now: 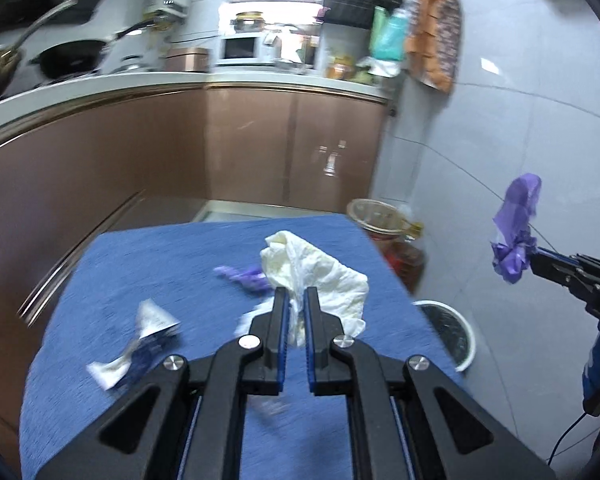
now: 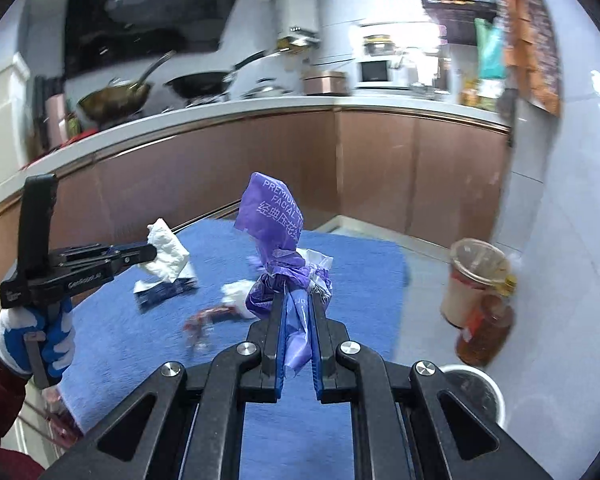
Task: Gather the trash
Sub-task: 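Carry the purple wrapper and tissue to the floor bin and open both tools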
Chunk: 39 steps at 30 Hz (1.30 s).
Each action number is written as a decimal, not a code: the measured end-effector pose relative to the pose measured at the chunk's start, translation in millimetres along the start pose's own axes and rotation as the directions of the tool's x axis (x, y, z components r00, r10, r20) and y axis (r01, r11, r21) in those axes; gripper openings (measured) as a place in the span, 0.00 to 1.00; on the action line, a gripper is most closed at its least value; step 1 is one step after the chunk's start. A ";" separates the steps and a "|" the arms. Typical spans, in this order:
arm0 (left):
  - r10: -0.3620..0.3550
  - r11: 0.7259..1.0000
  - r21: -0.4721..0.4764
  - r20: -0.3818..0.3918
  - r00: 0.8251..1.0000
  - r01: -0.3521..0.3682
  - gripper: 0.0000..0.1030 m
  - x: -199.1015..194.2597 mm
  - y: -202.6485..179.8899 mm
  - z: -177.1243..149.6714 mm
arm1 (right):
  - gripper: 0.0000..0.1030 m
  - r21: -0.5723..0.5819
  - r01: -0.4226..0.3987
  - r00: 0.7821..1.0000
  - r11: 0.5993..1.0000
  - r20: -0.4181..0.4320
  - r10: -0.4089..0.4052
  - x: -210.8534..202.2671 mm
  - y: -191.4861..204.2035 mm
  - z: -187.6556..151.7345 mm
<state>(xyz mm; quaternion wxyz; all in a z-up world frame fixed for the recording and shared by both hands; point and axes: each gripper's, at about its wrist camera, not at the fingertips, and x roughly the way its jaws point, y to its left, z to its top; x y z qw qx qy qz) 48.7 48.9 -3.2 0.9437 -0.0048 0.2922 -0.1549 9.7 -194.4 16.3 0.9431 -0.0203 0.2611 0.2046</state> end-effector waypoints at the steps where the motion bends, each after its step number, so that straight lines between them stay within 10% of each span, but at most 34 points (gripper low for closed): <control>1: -0.020 1.000 0.019 -0.006 1.000 0.020 0.07 7.3 -12.8 4.3 | 0.10 0.020 0.019 1.000 1.000 0.006 -0.020 -5.0 -10.9 -1.6; 13: -0.210 0.952 0.187 -0.177 0.961 0.243 0.07 132.9 -169.8 25.8 | 0.10 0.227 0.263 0.965 0.938 -0.060 -0.257 -9.8 -123.0 -42.8; 35: -0.161 0.915 0.252 -0.486 0.859 0.314 0.10 340.0 -307.5 -24.2 | 0.12 0.409 0.469 0.868 0.783 -0.376 -0.324 94.9 -255.1 -155.6; 39: -0.169 0.929 0.205 -0.510 0.843 0.310 0.40 361.1 -309.0 -29.9 | 0.15 0.400 0.501 0.846 0.768 -0.415 -0.336 106.5 -267.1 -169.0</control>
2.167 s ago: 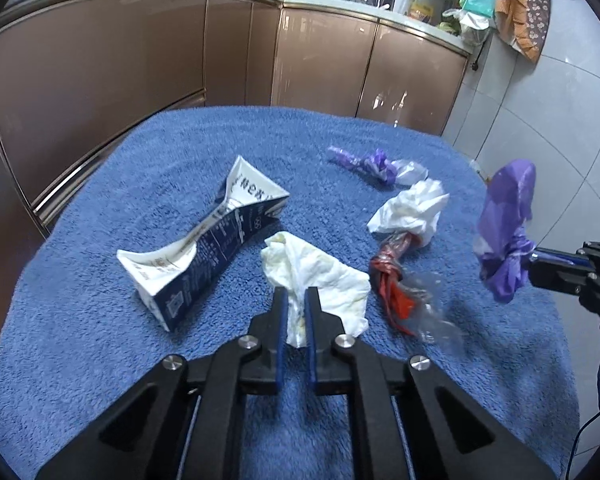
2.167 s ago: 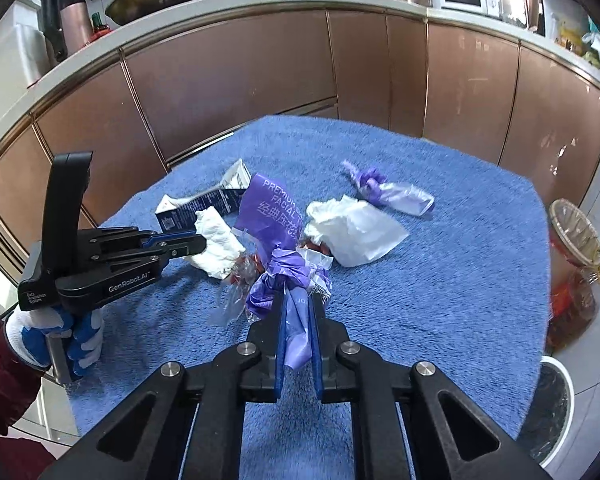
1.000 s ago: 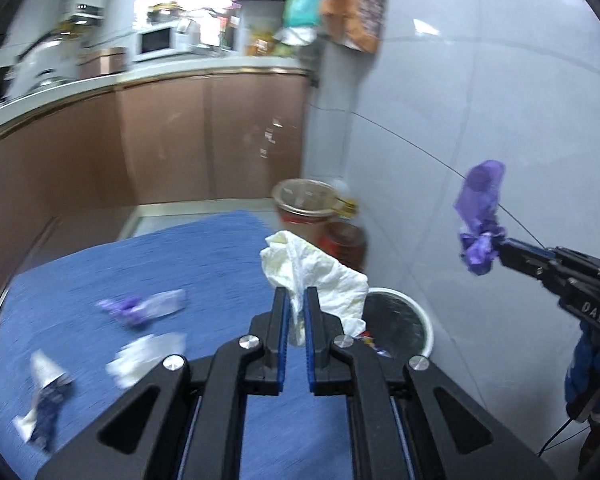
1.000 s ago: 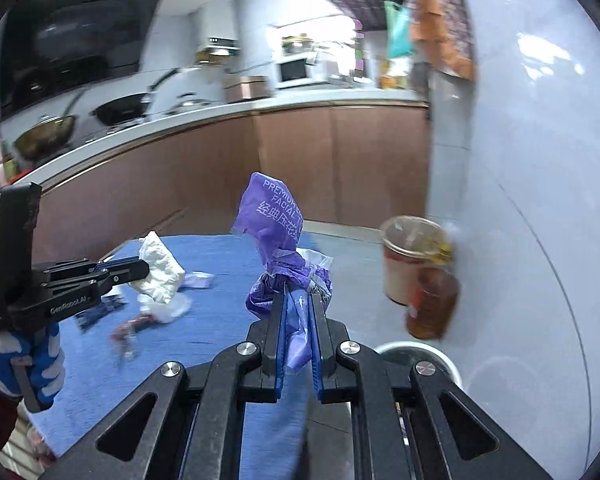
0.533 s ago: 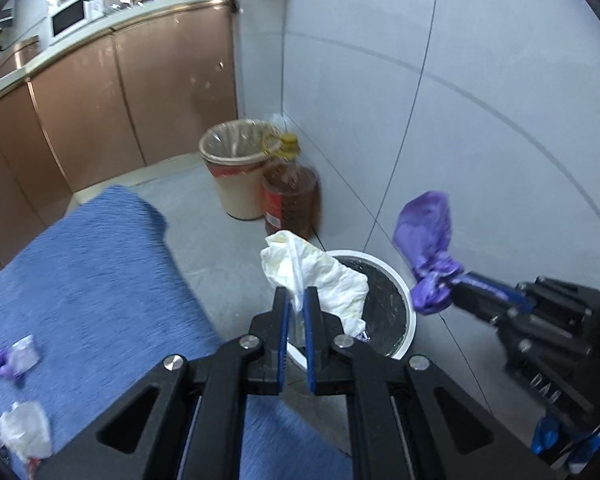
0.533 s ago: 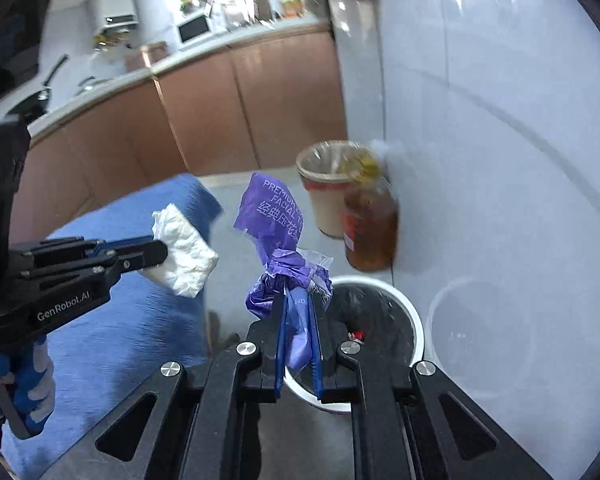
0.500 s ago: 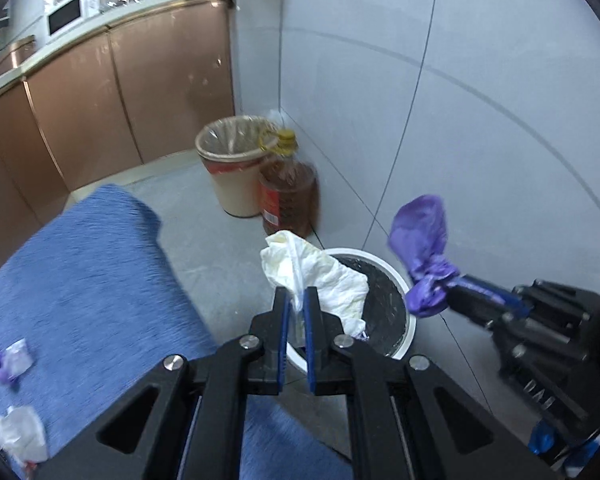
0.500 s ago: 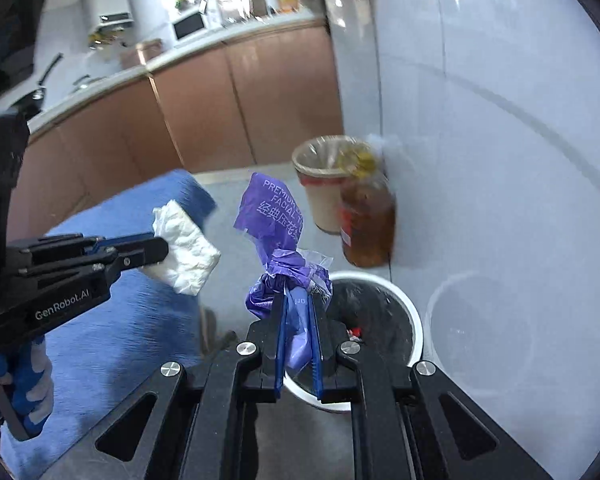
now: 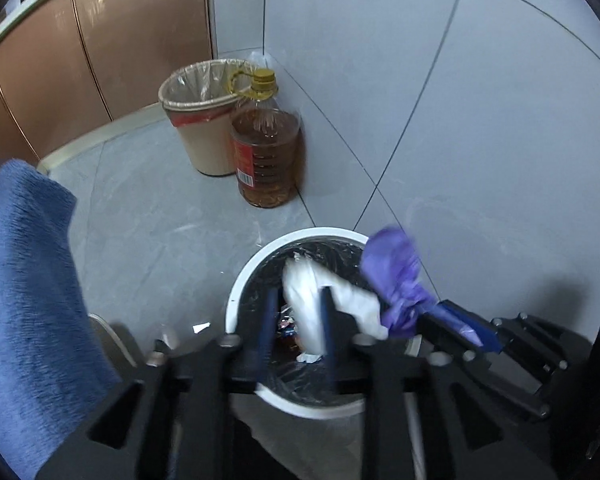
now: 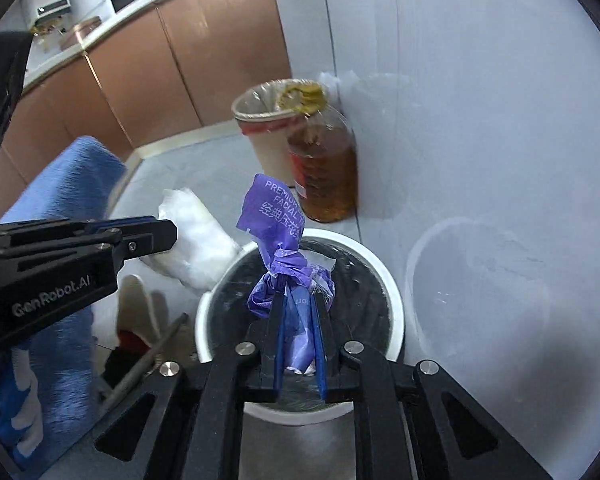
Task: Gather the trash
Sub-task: 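Carry the purple wrapper and tissue to the floor bin and open both tools, then move both tools back over the towel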
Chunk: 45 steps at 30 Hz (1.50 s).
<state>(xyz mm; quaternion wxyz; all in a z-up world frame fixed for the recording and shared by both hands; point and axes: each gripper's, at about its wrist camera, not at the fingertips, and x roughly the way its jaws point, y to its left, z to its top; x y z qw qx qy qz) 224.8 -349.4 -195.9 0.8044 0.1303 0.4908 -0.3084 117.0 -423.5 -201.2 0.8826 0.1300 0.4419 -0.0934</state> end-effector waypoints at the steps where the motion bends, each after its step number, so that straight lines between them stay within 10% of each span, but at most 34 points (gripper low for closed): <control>1: 0.003 1.000 -0.012 0.007 1.000 -0.003 0.47 0.8 1.2 0.0 | 0.18 0.003 0.004 1.000 1.000 -0.009 -0.004 4.5 -2.0 -1.1; 5: -0.007 0.999 -0.039 0.020 1.000 0.008 0.54 -3.7 5.6 -0.7 | 0.34 0.027 0.018 1.000 0.999 -0.017 -0.018 10.7 -6.3 -3.5; 26: 0.046 0.993 -0.116 0.284 0.958 -0.014 0.54 -163.8 38.7 -34.6 | 0.45 -0.037 0.005 0.984 0.999 0.179 0.002 -117.0 56.6 8.8; 45: 0.226 0.972 -0.170 0.507 0.832 -0.161 0.54 -349.6 84.8 -119.0 | 0.52 -0.245 -0.080 0.879 0.966 0.439 0.184 -280.9 150.8 8.5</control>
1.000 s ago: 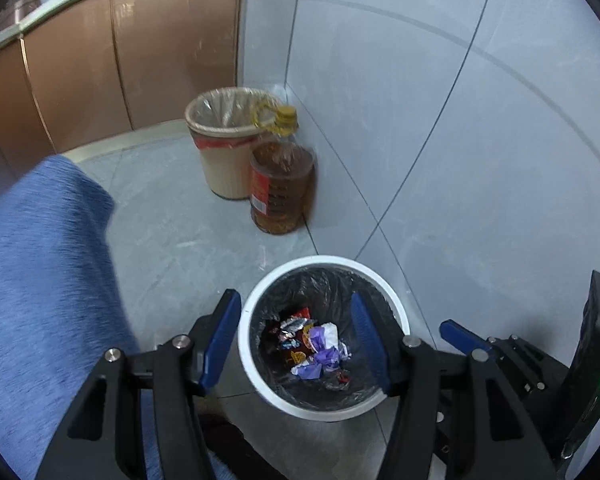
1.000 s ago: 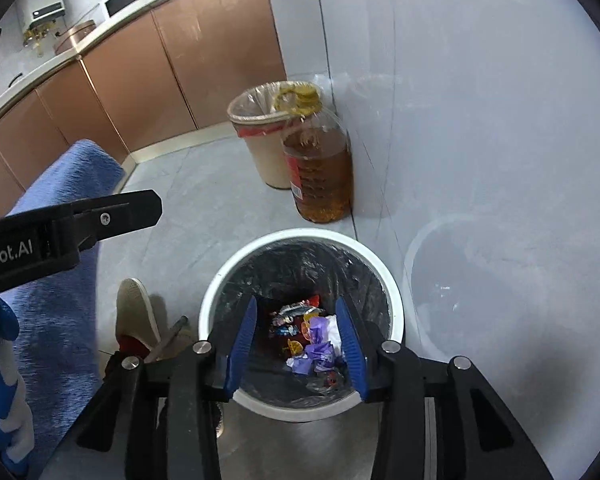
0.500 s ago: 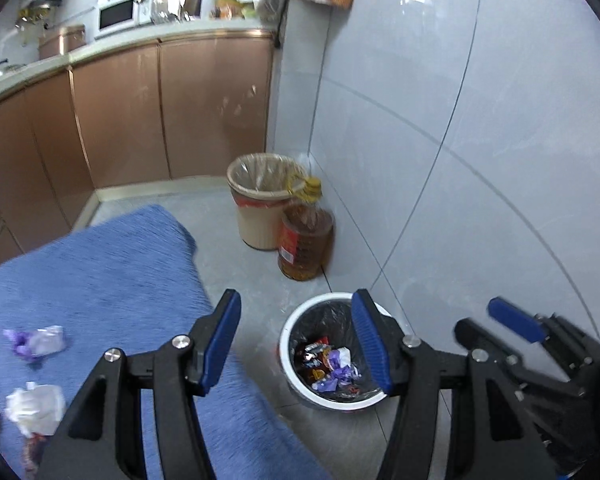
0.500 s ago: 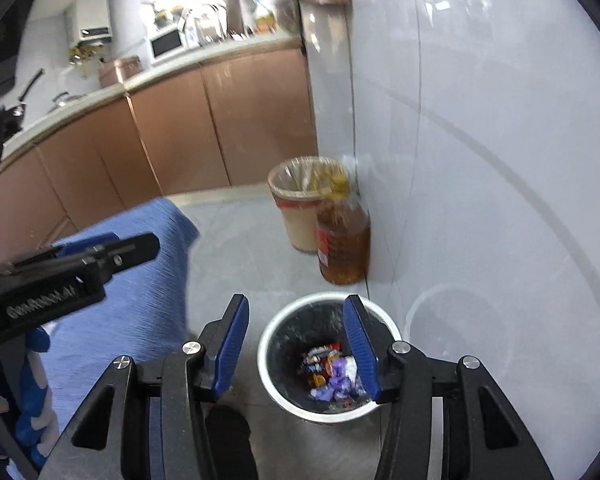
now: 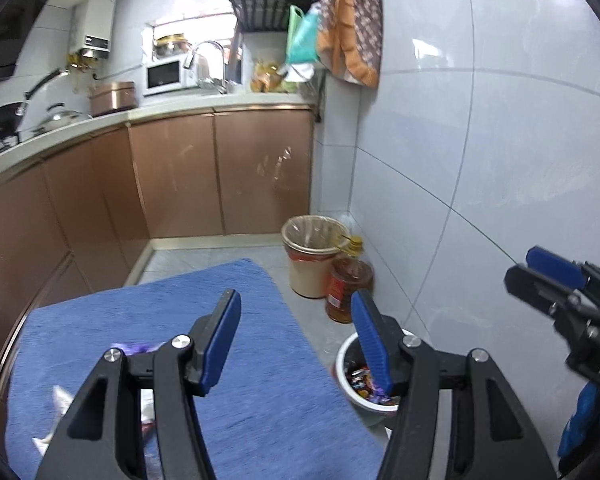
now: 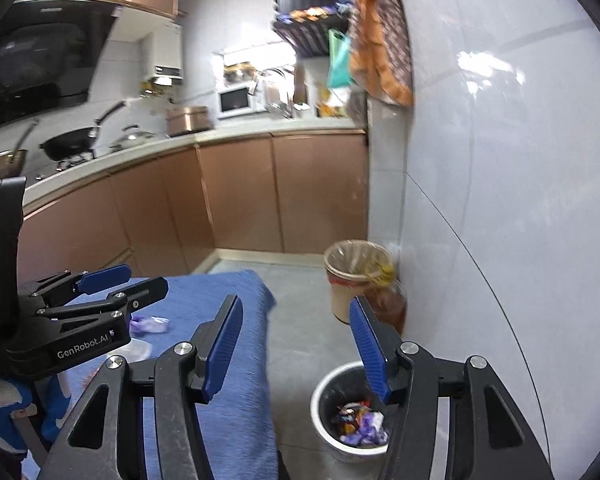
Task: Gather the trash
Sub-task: 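Move both tools back over the towel, then grasp the red-and-clear wrapper with the right tool while the left tool grasps the milk carton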
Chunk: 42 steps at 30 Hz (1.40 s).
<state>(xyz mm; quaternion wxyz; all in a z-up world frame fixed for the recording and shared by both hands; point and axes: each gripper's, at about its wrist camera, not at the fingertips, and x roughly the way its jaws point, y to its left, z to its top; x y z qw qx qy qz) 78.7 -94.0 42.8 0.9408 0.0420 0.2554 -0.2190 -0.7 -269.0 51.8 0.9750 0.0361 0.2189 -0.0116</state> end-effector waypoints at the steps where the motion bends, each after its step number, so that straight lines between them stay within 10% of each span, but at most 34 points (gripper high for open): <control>1: 0.012 1.000 -0.004 0.009 1.000 -0.012 0.54 -8.3 8.2 -0.4 | 0.52 -0.007 -0.014 1.000 1.000 0.009 0.014 -4.4 4.6 2.9; 11: 0.166 0.984 -0.077 0.054 0.985 -0.162 0.54 -65.7 112.6 -20.5 | 0.55 -0.077 -0.109 0.993 0.991 0.044 0.113 -13.9 53.7 22.6; 25: 0.275 0.941 -0.180 -0.081 0.958 -0.285 0.62 -67.4 246.9 -104.1 | 0.57 -0.124 -0.245 0.968 0.962 -0.086 0.235 31.7 127.4 7.8; 42: 0.228 0.955 -0.110 -0.325 0.918 -0.276 0.62 15.8 283.1 -188.7 | 0.57 -0.139 -0.533 0.763 0.834 -0.506 0.403 142.8 251.5 -92.8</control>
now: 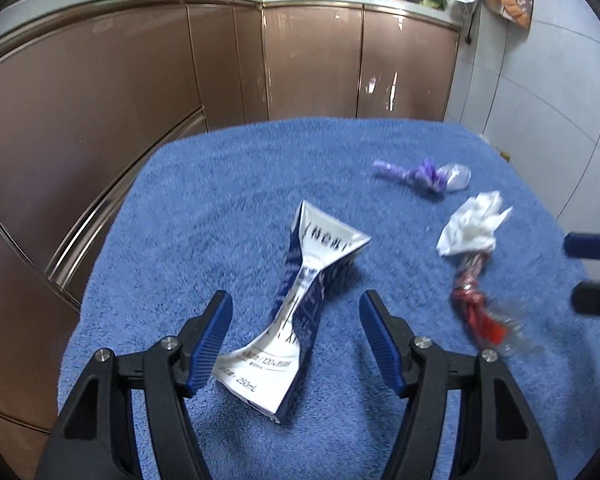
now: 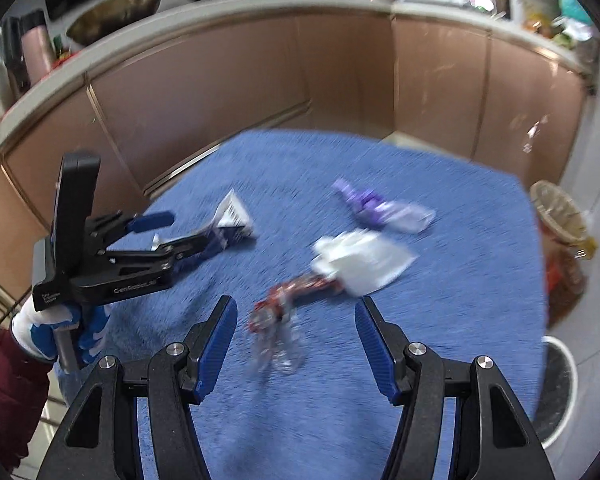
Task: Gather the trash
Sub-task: 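Grasp the red-and-clear wrapper with the right tool while the left tool grasps the milk carton, then carry the wrapper and milk carton to the floor bin and open both tools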
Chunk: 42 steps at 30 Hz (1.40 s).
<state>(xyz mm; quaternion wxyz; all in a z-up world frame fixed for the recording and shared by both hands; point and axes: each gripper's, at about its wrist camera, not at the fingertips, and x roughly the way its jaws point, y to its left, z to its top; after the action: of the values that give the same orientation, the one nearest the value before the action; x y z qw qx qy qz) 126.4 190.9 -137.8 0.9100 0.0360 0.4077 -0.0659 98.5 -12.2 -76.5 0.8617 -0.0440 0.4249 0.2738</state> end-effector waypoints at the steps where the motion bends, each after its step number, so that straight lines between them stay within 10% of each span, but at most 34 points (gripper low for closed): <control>1: 0.001 1.000 0.002 -0.007 1.000 -0.001 0.62 2.6 1.1 -0.9 | 0.57 0.002 -0.009 1.000 1.000 -0.017 0.009 8.7 1.6 -0.5; 10: 0.025 0.999 0.036 -0.060 0.998 -0.023 0.37 18.4 5.1 -4.0 | 0.55 -0.004 -0.041 0.990 0.999 -0.137 0.040 68.9 9.2 -2.1; 17: 0.042 0.998 0.044 -0.059 0.997 -0.039 0.26 17.1 5.6 -5.3 | 0.13 -0.013 -0.074 0.982 0.997 -0.173 0.070 82.7 8.3 -9.1; 29: 0.073 0.997 -0.023 0.024 0.997 -0.072 0.26 -38.5 15.5 -1.5 | 0.11 -0.084 -0.177 0.983 0.981 -0.071 0.172 24.3 27.2 -10.2; 42: -0.016 1.000 0.022 0.171 0.985 0.012 0.26 -104.4 -41.9 41.9 | 0.11 -0.050 -0.062 0.986 0.997 0.155 0.069 -82.8 -22.5 2.4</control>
<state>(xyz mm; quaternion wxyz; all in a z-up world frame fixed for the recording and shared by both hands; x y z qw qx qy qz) 82.3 153.9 -32.4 0.9408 0.0368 0.3276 -0.0794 71.2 -66.5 -15.9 0.8816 -0.0279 0.3510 0.3143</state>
